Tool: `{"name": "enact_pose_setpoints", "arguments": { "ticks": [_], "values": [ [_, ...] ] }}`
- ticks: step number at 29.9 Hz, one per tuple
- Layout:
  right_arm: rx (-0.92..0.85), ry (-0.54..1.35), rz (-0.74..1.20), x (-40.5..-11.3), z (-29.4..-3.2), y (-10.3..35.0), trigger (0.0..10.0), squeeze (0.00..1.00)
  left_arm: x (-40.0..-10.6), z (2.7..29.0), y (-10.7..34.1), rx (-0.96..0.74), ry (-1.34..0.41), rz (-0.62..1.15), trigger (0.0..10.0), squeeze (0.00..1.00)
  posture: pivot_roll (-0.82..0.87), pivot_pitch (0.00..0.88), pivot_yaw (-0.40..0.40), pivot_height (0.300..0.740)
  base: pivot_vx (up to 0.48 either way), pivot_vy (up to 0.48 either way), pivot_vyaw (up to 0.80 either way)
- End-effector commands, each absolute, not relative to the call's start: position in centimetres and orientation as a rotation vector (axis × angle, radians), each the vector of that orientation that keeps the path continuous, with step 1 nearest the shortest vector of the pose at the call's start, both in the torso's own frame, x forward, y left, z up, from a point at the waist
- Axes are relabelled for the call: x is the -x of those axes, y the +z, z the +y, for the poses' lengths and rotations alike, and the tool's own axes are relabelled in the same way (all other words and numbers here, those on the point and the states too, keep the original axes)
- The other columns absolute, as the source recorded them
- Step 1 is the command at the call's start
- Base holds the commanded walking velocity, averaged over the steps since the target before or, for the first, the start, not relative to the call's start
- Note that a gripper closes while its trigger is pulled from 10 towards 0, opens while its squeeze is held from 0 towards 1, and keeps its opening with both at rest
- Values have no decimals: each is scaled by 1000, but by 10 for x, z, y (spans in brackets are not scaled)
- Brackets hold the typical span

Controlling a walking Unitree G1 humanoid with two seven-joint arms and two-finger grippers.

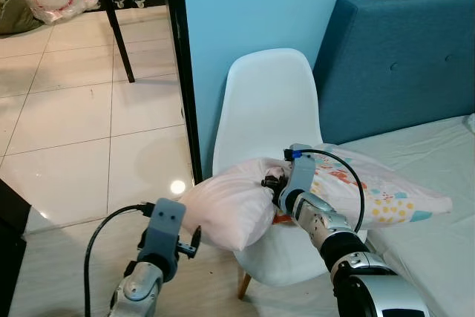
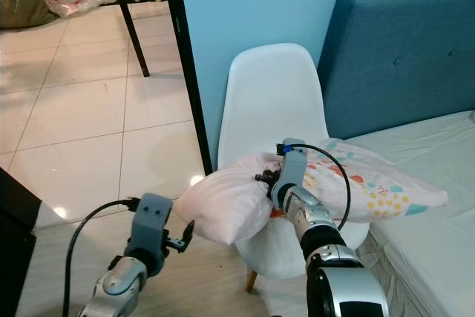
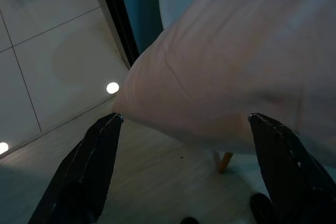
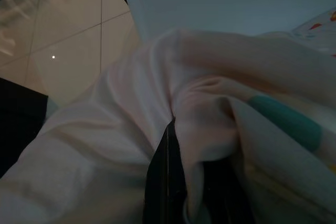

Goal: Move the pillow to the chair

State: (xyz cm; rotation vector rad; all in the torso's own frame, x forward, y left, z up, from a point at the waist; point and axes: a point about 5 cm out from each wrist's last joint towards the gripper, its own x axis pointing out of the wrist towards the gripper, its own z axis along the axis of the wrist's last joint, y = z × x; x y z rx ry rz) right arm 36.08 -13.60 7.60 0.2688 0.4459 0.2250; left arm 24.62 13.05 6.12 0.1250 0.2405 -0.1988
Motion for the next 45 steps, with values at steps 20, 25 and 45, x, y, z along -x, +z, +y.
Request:
{"name": "enact_pose_setpoints", "arguments": {
  "ticks": [20,25,45],
  "values": [
    [-59,189,536,-352,-150,63,10000,0,-245,131,55,-116,-211,267,10000,0,-13,166,2,605,0,0,0],
    [-47,187,531,-351,-152,64,10000,0,-245,130,55,-115,-211,268,10000,0,-16,168,0,605,0,0,0],
    [-63,273,474,-348,-127,64,10000,0,-244,129,55,-130,-219,267,10000,0,-13,178,4,565,0,0,0]
  ]
}}
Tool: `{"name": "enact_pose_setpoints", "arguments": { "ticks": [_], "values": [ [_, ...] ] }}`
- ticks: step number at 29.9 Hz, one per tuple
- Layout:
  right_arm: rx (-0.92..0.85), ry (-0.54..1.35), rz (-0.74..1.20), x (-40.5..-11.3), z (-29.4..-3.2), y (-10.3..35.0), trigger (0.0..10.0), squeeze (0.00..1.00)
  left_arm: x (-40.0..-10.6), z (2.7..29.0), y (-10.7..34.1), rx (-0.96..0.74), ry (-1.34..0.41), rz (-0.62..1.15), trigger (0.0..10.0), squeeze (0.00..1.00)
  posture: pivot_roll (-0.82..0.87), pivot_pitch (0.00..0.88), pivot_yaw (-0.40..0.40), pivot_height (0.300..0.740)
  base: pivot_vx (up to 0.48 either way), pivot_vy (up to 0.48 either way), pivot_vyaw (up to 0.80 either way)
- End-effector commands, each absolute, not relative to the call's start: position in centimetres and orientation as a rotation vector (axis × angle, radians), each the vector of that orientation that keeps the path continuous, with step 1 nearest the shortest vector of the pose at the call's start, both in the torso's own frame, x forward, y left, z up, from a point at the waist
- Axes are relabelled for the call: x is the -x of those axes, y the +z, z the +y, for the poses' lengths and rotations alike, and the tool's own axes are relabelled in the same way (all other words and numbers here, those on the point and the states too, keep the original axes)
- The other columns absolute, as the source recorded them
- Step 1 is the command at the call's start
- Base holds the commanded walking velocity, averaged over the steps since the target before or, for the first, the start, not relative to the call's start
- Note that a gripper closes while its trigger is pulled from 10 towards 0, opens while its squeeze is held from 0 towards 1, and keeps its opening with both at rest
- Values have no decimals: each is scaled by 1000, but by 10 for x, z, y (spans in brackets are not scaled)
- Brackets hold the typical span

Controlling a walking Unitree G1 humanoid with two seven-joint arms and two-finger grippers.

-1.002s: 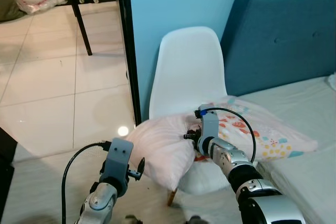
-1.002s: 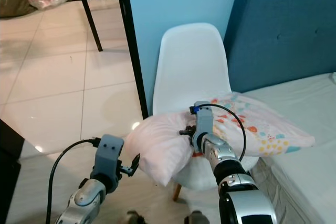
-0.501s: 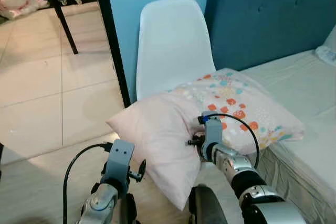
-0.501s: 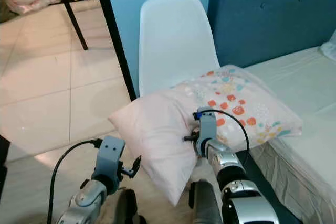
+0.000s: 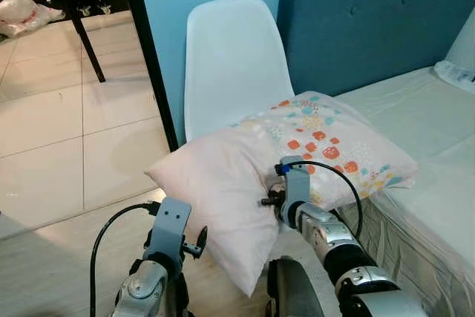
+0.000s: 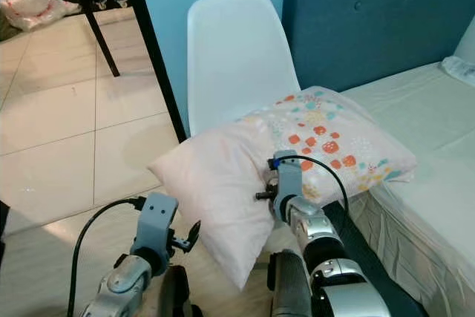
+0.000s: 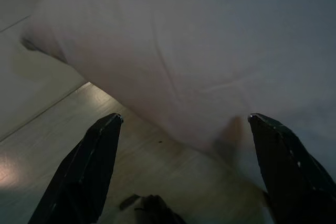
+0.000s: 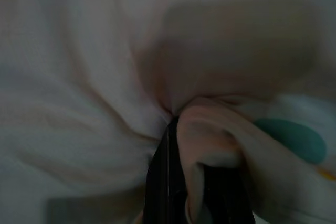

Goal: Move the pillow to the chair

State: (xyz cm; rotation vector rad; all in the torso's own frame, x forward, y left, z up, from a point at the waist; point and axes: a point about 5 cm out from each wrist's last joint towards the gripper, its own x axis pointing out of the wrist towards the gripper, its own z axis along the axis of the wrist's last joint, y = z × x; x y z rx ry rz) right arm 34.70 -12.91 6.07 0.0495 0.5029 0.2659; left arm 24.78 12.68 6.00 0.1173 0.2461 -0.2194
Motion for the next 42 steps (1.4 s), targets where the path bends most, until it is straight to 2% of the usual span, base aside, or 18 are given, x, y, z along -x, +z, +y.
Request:
{"name": "enact_pose_setpoints", "arguments": {
  "ticks": [1,5,13,29,37,38,39,42],
  "values": [
    [-84,290,464,-348,-123,66,10000,0,-244,129,55,-132,-220,267,10000,0,-13,178,4,560,0,0,0],
    [-111,353,442,-347,-110,70,10000,0,-244,129,55,-135,-219,266,10000,0,-12,178,1,540,0,0,0],
    [-116,338,423,-348,-113,71,10000,0,-245,128,55,-135,-221,265,10000,0,-16,177,3,506,0,0,0],
    [-108,410,350,-346,-141,88,10000,0,-246,125,55,-139,-222,258,10000,0,-26,166,-7,506,0,0,0],
    [-169,563,282,-336,-129,99,10000,0,-247,126,56,-145,-215,252,10000,0,-27,162,-6,506,0,0,0],
    [-177,583,275,-335,-128,101,10000,592,-248,127,56,-147,-212,251,10000,0,-26,163,-5,506,0,0,0],
    [-186,612,270,-333,-127,103,10000,1000,-248,128,57,-148,-206,247,10000,0,-26,164,-5,506,0,0,0],
    [-185,640,266,-331,-127,106,10000,1000,-249,129,58,-149,-199,242,10000,0,-26,165,-5,506,0,0,0]
  ]
}}
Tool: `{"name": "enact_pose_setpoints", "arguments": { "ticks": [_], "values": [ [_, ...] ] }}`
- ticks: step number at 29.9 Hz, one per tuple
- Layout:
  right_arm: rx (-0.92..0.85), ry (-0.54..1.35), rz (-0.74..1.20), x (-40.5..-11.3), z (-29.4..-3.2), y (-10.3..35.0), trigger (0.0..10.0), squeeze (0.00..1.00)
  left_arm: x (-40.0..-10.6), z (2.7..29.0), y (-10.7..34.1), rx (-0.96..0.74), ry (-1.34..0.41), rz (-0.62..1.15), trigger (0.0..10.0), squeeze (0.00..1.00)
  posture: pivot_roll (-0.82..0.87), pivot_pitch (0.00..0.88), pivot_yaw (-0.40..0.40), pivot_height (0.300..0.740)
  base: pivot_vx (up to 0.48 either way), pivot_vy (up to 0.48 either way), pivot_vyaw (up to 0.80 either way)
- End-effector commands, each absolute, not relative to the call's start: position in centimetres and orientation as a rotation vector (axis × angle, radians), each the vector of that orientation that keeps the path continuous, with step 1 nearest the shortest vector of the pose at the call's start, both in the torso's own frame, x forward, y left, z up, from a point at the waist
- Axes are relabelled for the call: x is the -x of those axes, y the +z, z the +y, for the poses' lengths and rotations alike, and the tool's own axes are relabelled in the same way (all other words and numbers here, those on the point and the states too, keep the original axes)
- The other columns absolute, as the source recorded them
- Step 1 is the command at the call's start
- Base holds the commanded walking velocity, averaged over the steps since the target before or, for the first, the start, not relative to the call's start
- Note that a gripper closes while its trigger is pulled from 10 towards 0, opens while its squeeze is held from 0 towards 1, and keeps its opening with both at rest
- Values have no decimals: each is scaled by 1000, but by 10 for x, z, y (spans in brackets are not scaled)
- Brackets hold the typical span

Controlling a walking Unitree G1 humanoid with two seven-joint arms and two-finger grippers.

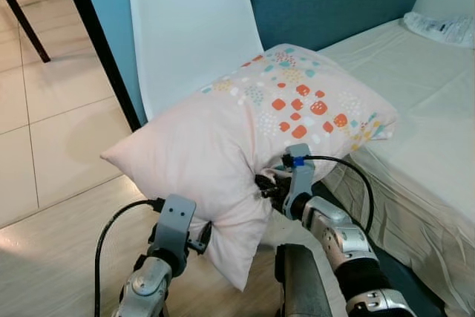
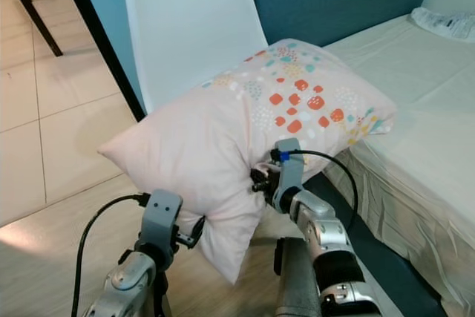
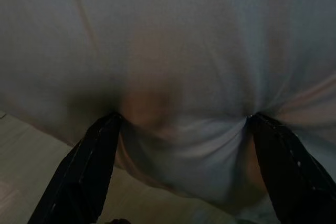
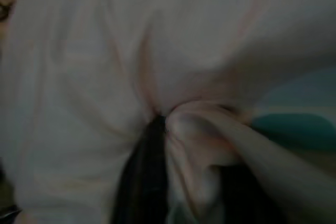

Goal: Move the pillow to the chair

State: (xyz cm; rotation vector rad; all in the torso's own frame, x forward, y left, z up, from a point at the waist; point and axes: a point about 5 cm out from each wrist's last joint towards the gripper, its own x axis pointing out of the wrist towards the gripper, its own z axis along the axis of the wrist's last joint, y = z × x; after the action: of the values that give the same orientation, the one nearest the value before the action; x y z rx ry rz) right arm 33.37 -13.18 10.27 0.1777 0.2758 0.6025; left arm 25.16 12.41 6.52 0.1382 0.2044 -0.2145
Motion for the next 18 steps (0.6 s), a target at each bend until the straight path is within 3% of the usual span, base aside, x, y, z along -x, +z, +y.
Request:
{"name": "enact_pose_setpoints", "arguments": {
  "ticks": [1,9,18],
  "values": [
    [-184,643,265,-331,-130,108,10000,1000,-249,130,58,-151,-194,239,10000,0,-26,165,-5,506,0,0,0],
    [-140,643,291,-324,-153,119,10000,1000,-254,144,64,-167,-131,217,10000,0,-27,164,-12,506,0,0,0],
    [-90,499,256,-323,-192,153,10000,1000,-266,178,85,-269,3,149,10000,0,-38,156,-7,506,0,0,0]
  ]
}}
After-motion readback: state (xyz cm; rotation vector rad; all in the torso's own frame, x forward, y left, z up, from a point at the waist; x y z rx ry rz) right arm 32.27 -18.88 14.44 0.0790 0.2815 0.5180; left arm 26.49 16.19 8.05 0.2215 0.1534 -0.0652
